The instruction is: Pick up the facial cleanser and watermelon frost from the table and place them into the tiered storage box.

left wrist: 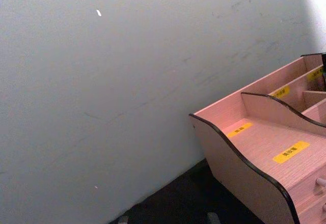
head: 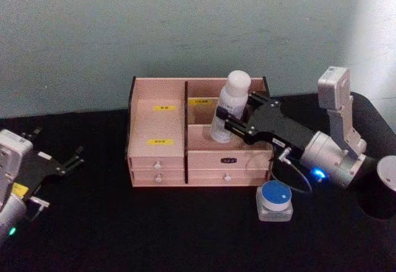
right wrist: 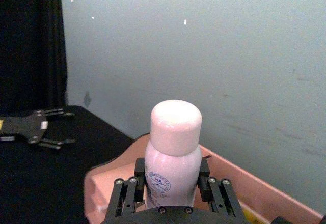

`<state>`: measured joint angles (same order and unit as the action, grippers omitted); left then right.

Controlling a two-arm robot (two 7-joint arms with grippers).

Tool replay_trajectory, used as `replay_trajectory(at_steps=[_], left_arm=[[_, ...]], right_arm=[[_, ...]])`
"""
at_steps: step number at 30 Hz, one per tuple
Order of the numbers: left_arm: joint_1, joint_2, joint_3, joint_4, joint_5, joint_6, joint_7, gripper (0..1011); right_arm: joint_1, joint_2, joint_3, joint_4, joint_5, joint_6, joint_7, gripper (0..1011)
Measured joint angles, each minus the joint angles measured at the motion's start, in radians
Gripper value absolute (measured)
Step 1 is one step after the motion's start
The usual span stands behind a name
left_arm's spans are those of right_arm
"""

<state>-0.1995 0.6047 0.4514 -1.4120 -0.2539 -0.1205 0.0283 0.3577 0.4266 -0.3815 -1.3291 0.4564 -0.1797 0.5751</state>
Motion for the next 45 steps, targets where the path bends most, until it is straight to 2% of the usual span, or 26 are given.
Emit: replay_trajectory(at_steps=[28,45], left_arm=[[0.0,0.0,0.0,0.0,0.0,0.0,0.0,1001],[0.0,0.0,0.0,0.0,0.0,0.0,0.0,1001]], right_arm=[[0.175,-0.106,-0.006,0.251,-0.07,-0.044,0.008,596],[0.266,-0.163,-0.014,0.409,-0.091,-0.06,0.036,596]])
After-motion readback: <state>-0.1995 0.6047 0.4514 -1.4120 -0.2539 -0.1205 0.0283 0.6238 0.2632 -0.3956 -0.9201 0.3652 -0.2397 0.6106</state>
